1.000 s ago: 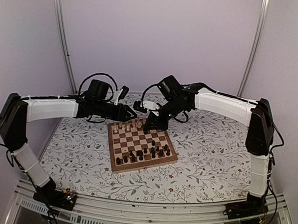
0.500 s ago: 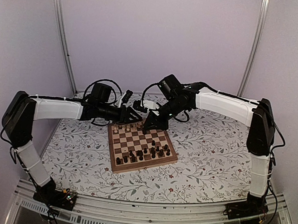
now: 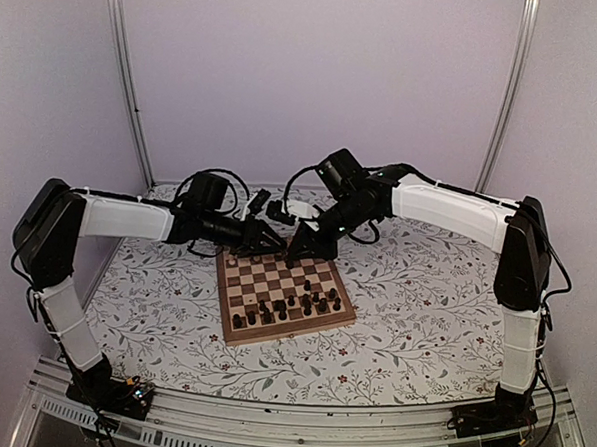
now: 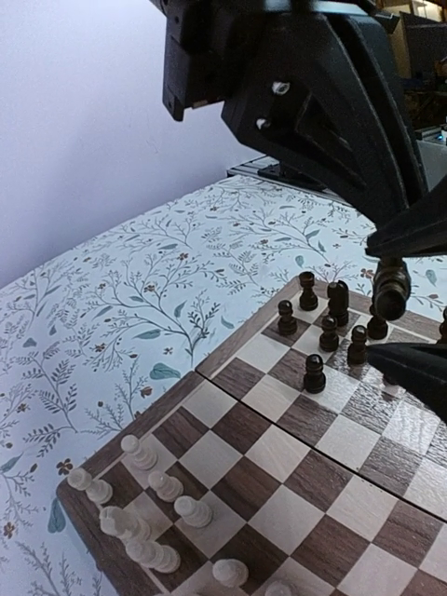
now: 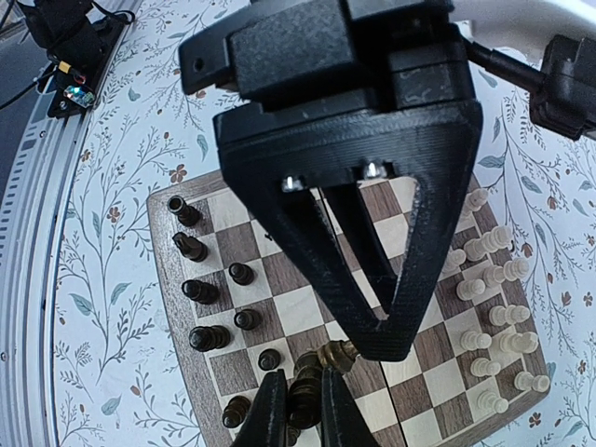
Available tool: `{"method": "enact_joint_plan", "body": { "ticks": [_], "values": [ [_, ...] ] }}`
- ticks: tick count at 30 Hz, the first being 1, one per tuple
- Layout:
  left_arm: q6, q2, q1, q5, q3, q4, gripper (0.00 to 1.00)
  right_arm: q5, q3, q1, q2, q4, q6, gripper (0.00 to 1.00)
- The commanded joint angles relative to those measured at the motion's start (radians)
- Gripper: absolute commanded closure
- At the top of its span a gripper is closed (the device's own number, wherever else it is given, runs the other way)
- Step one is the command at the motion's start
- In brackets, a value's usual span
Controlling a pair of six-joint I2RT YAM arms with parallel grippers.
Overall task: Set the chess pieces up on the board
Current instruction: Place the chess piece on the chessboard.
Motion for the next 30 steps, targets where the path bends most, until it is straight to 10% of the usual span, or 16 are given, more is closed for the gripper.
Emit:
{"method": "enact_joint_plan", "body": {
  "ticks": [1,30],
  "values": [
    [-0.034,0.019,0.007,0.039,-0.004,0.046,0.67,-0.011,0.024,0.007,-0.020,-0.005,-0.002,0.96],
    [-0.012,0.025,0.000,0.057,0.019,0.023,0.90,-0.010,0.006,0.008,-0.018,-0.016,0.000,0.96]
  ]
}}
